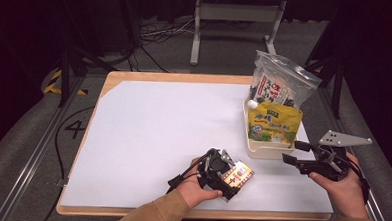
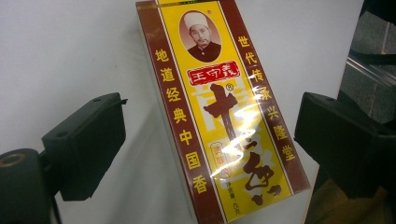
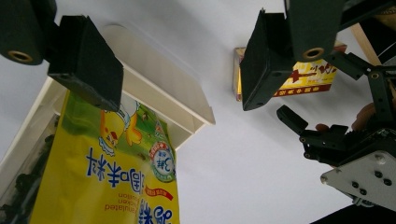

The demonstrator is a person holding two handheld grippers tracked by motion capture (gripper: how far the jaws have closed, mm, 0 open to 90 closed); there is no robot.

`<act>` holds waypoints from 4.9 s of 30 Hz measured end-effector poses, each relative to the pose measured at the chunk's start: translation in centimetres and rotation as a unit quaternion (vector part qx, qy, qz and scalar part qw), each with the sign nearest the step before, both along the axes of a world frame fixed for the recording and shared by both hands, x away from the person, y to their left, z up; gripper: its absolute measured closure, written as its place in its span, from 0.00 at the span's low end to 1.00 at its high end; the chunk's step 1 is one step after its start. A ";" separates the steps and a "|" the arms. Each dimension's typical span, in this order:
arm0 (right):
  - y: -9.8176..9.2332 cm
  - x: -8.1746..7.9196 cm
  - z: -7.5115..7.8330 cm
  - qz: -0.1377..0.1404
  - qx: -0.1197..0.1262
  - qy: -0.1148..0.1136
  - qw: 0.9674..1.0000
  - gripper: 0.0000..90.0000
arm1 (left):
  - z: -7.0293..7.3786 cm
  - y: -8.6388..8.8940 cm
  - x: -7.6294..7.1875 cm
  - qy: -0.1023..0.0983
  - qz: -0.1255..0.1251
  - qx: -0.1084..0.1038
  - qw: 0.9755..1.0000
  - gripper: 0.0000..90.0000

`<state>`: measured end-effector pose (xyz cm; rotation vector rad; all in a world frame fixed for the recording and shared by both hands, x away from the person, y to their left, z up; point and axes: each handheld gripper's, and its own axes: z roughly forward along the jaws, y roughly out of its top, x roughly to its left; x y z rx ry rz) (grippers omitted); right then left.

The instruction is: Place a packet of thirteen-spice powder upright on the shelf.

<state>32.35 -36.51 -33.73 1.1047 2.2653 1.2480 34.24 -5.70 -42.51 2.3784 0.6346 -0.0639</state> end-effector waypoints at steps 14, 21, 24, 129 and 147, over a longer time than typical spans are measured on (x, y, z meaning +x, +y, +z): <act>0.1 0.1 -0.3 -0.001 -0.001 0.003 1.000 0.34 | -0.9 -1.2 -0.4 -0.009 -0.011 0.038 0.999 0.07; 0.4 0.2 -0.4 0.003 -0.007 0.002 1.000 0.34 | -0.9 -1.1 -0.3 -0.005 -0.005 0.037 0.999 0.10; 0.5 0.2 -0.5 0.006 -0.011 0.001 1.000 0.34 | -0.9 -1.1 -0.3 -0.006 -0.008 0.042 0.999 0.10; 10.1 2.0 3.3 0.056 -0.009 0.148 0.987 0.48 | 4.5 3.6 -4.2 -0.210 0.051 -0.146 0.965 0.36; 10.3 2.2 2.7 0.075 0.042 0.189 0.978 0.60 | 4.4 3.4 -4.7 -0.230 0.046 -0.143 0.961 0.36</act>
